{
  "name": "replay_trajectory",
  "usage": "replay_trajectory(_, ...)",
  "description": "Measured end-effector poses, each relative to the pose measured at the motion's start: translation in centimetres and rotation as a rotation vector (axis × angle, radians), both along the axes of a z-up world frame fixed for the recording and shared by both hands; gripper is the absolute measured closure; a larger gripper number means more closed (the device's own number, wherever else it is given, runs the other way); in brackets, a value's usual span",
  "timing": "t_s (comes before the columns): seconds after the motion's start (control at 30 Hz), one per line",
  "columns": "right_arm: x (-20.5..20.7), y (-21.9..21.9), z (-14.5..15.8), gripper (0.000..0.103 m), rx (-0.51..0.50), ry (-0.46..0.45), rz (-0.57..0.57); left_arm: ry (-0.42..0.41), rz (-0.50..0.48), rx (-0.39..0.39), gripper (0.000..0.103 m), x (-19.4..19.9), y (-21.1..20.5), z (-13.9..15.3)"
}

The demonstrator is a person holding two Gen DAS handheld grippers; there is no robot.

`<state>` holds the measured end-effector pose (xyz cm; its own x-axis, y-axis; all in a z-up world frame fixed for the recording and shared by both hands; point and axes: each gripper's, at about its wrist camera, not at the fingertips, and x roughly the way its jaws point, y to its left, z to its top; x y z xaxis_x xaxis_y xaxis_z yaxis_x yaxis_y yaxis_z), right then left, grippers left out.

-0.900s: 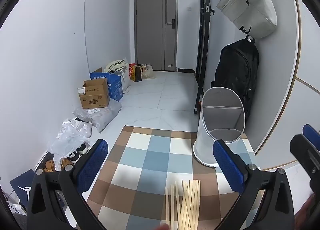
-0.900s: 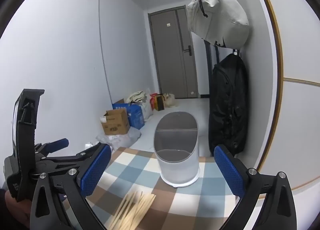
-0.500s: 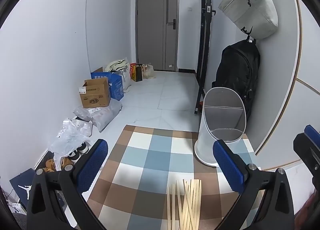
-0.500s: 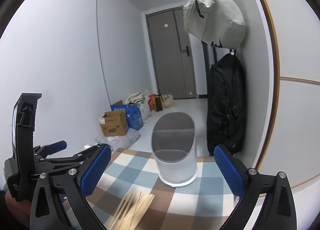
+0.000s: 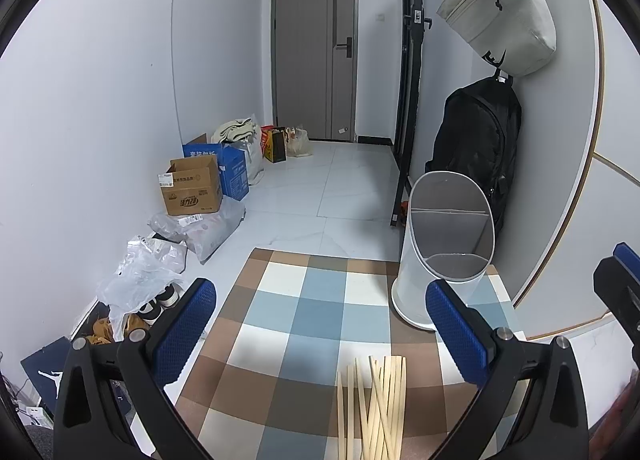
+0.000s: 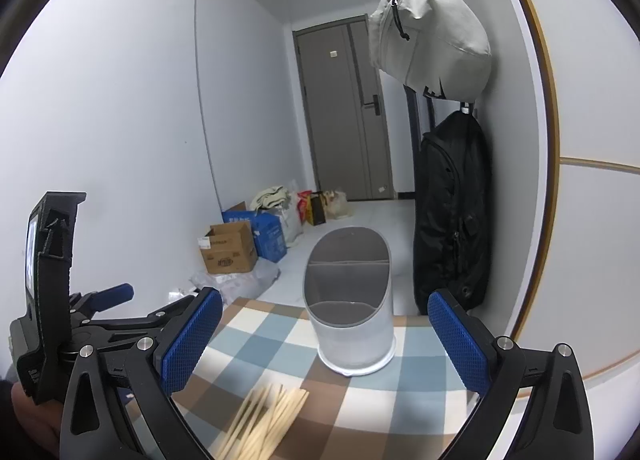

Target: Organize utensils

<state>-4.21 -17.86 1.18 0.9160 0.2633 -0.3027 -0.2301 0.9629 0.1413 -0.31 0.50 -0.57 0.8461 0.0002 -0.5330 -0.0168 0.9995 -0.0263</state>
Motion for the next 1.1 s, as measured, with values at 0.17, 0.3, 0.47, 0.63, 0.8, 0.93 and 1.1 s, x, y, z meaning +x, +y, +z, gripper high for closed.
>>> replay_trajectory(0.17, -0.13, -0.15, 0.03, 0.000, 0.005, -0.003, -0.004, 0.006, 0.001, 0.007, 0.001, 0.04, -0.10, -0.09)
replay_trajectory(0.3, -0.15, -0.09, 0.04, 0.000, 0.003, -0.007, -0.002, 0.007, 0.009, 0.006, 0.001, 0.04, -0.03, -0.05)
replay_trajectory(0.47, 0.02, -0.24, 0.05, 0.000, 0.000, -0.005, -0.003, 0.010, 0.011, 0.005, 0.001, 0.11, -0.05, -0.05)
replay_trajectory(0.63, -0.06, -0.36, 0.01, 0.000, 0.004, -0.004, -0.006, 0.012, 0.011, 0.003, 0.001, 0.15, -0.03, -0.05)
replay_trajectory(0.8, -0.07, -0.30, -0.06, 0.000, 0.000, -0.002, -0.005, 0.013, 0.009, 0.004, 0.001, 0.19, -0.09, -0.07)
replay_trajectory(0.93, -0.15, -0.21, -0.11, 0.000, -0.001, -0.002, -0.004, 0.016, 0.007, 0.001, 0.001, 0.20, -0.12, -0.12)
replay_trajectory(1.1, -0.04, -0.11, -0.08, 0.000, -0.005, 0.002, -0.003, 0.026, 0.004, -0.004, 0.001, 0.27, -0.02, -0.23)
